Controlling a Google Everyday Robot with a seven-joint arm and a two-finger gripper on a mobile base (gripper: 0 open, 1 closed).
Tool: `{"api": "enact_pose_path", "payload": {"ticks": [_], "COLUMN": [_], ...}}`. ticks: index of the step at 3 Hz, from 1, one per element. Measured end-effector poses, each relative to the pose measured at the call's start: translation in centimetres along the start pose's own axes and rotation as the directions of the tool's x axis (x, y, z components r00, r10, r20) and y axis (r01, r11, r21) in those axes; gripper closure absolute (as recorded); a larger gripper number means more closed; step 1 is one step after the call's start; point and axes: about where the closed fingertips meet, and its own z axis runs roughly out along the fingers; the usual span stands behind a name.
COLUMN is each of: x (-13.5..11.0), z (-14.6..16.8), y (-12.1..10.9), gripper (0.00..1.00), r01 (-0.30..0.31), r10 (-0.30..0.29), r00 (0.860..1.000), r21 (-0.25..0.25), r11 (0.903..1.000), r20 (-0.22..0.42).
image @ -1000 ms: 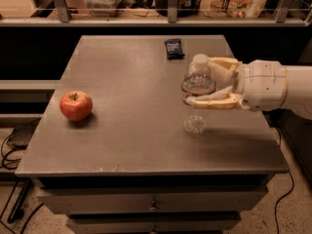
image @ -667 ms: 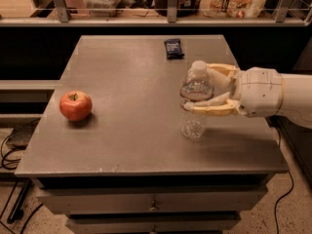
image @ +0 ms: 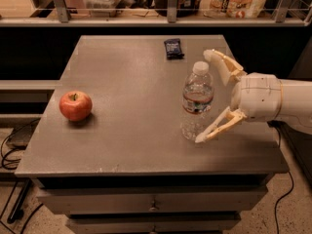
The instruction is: Place water bottle upright
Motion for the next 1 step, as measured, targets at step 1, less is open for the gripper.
{"api": "enact_pose_path", "payload": {"ticks": [1], "x": [0.00], "z": [0.01], "y": [0.00], "gripper": [0.00], "r01": [0.000], "r10": [0.000], "r00": [1.000], "r21": [0.000], "r11": [1.0000], "r20": [0.000]}}
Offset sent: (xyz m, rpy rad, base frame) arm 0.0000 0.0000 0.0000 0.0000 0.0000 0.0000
